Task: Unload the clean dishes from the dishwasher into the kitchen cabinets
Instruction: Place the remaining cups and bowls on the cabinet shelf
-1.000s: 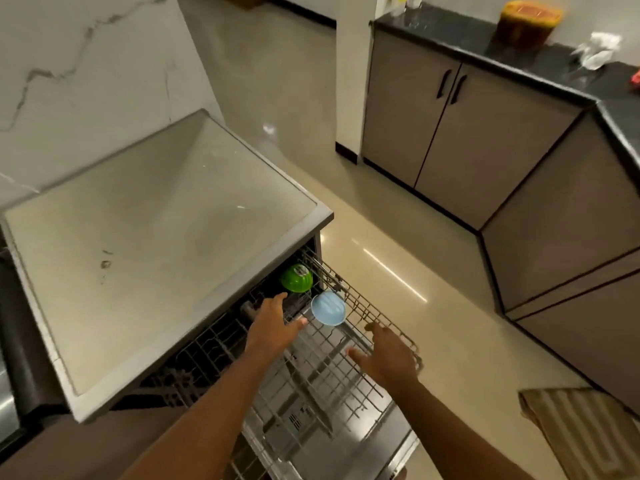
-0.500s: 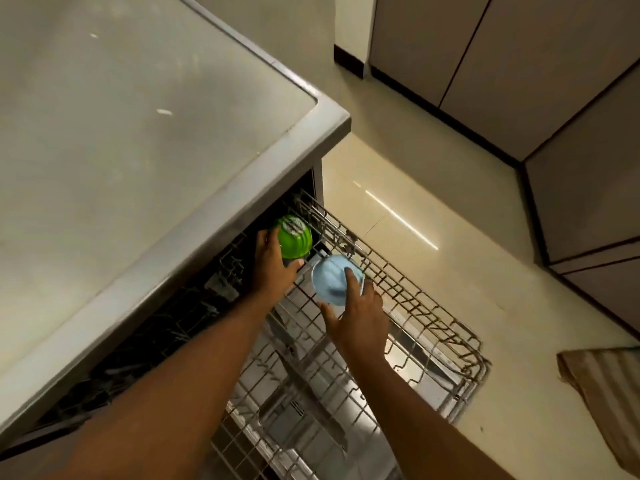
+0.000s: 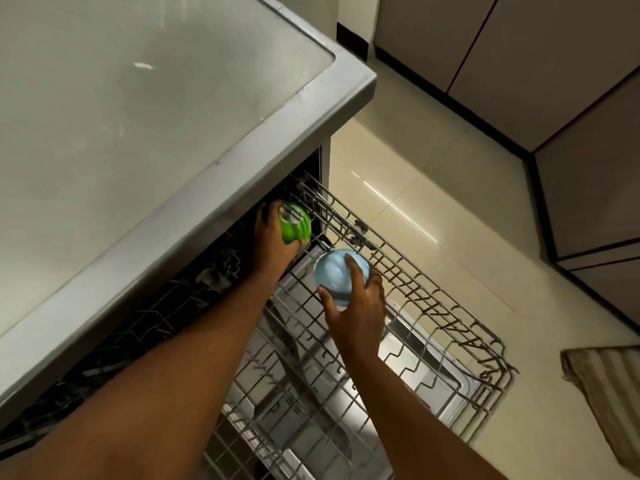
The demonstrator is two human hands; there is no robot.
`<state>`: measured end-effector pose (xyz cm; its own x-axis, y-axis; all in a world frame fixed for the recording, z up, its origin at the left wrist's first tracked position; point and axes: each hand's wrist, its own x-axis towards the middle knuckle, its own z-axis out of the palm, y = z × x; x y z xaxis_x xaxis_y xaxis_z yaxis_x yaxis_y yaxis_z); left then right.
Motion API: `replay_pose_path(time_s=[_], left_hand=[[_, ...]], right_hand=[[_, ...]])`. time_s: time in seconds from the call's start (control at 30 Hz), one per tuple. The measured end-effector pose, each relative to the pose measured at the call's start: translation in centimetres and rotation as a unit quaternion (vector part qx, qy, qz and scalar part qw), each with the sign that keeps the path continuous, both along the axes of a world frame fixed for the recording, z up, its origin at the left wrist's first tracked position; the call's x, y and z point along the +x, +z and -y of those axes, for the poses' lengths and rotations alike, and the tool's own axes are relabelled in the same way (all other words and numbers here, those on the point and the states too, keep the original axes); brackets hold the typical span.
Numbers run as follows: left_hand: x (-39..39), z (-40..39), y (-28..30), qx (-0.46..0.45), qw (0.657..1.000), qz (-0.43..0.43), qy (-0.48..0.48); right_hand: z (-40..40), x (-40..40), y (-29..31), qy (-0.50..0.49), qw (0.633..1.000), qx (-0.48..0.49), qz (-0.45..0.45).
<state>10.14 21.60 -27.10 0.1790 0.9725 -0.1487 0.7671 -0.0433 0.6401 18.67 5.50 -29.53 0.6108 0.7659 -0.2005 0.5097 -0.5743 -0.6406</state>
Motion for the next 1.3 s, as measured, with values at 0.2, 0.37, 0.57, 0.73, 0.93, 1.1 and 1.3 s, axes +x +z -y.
replay_pose_path(time_s=[0.2, 0.37, 0.57, 0.73, 0.93, 1.1, 1.3], left_hand=[[-3.2, 3.5, 0.4, 0.064, 0.997, 0.014, -0.043], [-5.8, 8.0, 1.1, 0.094, 0.994, -0.016, -0.049], [-6.8, 13.6, 3.1, 0.061, 0.998, 0.006, -0.005], [-6.1, 17.7, 7.3, 0.009, 0.986, 0.144, 0.079], [-6.6, 23.7, 16.6, -0.009, 0.958, 0.228, 0.171], [-9.6, 28.8, 24.2, 0.004, 0.958, 0.225, 0.176], [-16.0, 34.2, 31.3, 0.035, 0.944, 0.258, 0.202]], right_hand=[[1.6, -0.3, 1.5, 0.042, 0.997, 0.055, 0.016], [4.0, 0.5, 2.6, 0.046, 0.997, 0.067, 0.012], [7.8, 2.2, 4.2, 0.063, 0.996, 0.062, -0.005], [10.3, 3.8, 7.0, 0.092, 0.993, 0.073, -0.016], [12.4, 4.8, 14.1, 0.169, 0.983, 0.070, -0.026], [13.6, 3.9, 22.3, 0.246, 0.966, 0.081, -0.026], [15.2, -0.9, 31.2, 0.299, 0.940, 0.160, -0.041]])
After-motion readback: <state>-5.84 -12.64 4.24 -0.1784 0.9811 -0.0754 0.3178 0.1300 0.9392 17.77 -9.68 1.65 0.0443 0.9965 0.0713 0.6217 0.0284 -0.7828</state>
